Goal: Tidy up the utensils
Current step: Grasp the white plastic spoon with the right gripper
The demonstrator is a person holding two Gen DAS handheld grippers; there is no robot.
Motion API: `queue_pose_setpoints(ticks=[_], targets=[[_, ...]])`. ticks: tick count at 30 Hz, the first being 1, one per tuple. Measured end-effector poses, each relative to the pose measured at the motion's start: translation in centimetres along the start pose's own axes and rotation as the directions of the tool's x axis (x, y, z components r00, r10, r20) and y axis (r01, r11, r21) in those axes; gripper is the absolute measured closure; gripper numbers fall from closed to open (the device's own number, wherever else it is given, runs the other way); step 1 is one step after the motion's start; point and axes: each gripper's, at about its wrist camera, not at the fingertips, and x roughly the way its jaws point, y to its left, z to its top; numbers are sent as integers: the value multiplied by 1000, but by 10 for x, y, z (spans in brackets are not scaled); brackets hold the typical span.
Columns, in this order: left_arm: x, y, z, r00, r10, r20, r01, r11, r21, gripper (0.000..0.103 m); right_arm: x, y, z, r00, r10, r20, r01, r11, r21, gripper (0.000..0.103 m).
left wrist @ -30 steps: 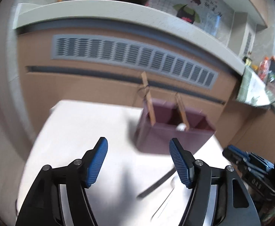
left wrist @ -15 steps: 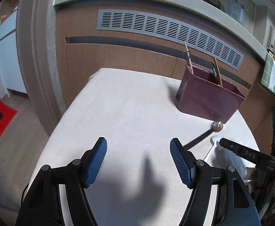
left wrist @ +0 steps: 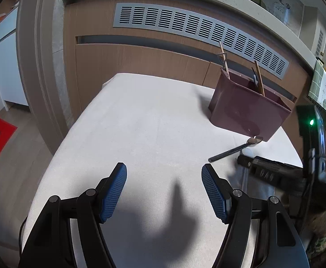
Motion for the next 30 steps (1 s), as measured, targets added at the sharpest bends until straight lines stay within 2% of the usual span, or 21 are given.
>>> queue_pose_setpoints(ticks=[3,5,9,12,16,20,23,27,30], targets=[[1,3,1,1000,-2,-4,2,1000,-12,33,0,11,-6,999,-54,10,54,994,-95,66],[1,3,2,1000,-14,-8,14,1000,-15,33,-4,7,-10,999,-43,20,45,993,-108,71],[8,-6,6,995,-97,-27,98,995,5,33,-14,-10,-20,999,-40,35,45,989,-139,94],[21,-23,12,977,-203,-70,207,976,62,30,-23,-28,-29,998,-40,42,46,987,-155,95],[49,-56,21,946,-278,-169,305,938,166,27,-39,-62,-40,998,-47,47,53,990,-129,96],[76,-90,29,942,-253,-222,307,916,257,27,-51,-104,-47,996,-75,50,78,995,-65,96],[94,-117,31,932,-247,-266,327,890,318,27,-58,-132,-49,996,-76,51,77,997,-9,96],[111,-140,33,941,-200,-274,299,871,389,27,-69,-159,-57,996,-64,55,62,997,36,93],[119,-149,35,937,-194,-290,305,858,412,26,-71,-165,-62,998,-40,56,38,998,40,92]])
